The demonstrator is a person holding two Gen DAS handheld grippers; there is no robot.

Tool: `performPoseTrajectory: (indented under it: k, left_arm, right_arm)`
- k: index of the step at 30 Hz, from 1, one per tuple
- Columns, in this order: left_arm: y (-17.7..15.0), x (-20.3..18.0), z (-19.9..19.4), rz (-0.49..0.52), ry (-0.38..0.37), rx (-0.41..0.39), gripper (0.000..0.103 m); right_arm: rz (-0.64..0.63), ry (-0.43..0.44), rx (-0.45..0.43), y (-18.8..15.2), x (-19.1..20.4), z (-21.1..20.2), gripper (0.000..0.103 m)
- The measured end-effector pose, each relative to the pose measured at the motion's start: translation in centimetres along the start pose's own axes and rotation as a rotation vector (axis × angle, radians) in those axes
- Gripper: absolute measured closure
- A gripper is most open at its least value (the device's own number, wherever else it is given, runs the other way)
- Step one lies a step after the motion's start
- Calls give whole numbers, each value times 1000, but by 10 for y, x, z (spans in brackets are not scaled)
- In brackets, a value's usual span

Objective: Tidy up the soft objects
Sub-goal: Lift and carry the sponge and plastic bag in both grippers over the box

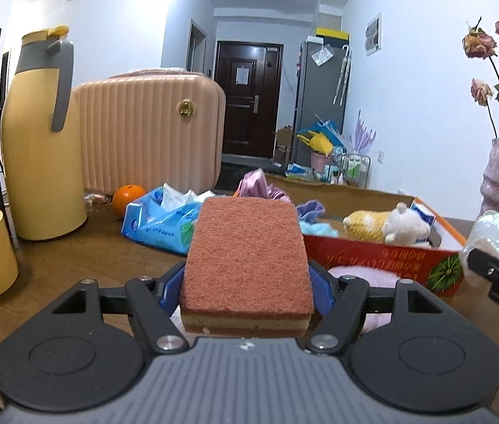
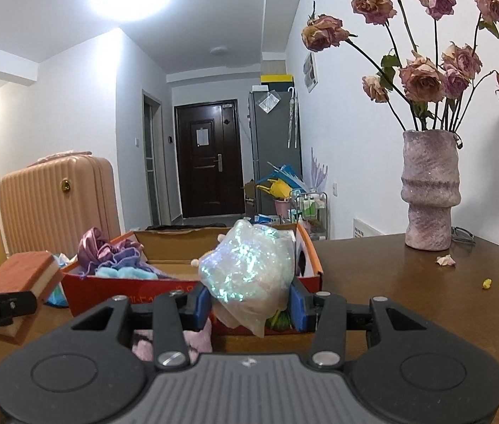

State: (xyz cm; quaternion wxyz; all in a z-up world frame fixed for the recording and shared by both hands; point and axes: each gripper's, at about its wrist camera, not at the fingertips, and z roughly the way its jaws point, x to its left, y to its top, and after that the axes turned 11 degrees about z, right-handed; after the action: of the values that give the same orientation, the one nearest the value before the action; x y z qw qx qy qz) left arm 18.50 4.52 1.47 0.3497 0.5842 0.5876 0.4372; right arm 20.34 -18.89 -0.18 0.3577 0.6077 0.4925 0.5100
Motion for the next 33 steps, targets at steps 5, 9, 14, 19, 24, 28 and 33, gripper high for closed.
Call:
performPoseTrajectory:
  k: [5, 9, 14, 19, 24, 28, 33]
  left_arm:
    - [7, -9, 7, -5, 0, -17, 32]
    - [13, -12, 15, -14, 7, -25, 32]
    - [20, -14, 24, -26, 14, -39, 32]
    - [27, -16, 35, -36, 20, -48, 32]
    - [32, -18, 46, -44, 21, -56, 32]
    - [37, -19, 54, -44, 21, -64, 32]
    - [43, -22, 64, -47, 20, -74, 32]
  right_arm:
    - [-5, 10, -19, 1, 7, 6, 60]
    - [-8, 14, -29, 2, 12, 13, 60]
    - [-10, 19, -42, 5, 16, 22, 60]
    - [-12, 25, -48, 7, 20, 31, 60]
    - [-14, 32, -57, 9, 21, 40, 60]
    - [-19, 37, -61, 12, 23, 51, 60]
    - [-20, 42, -64, 14, 25, 63, 60]
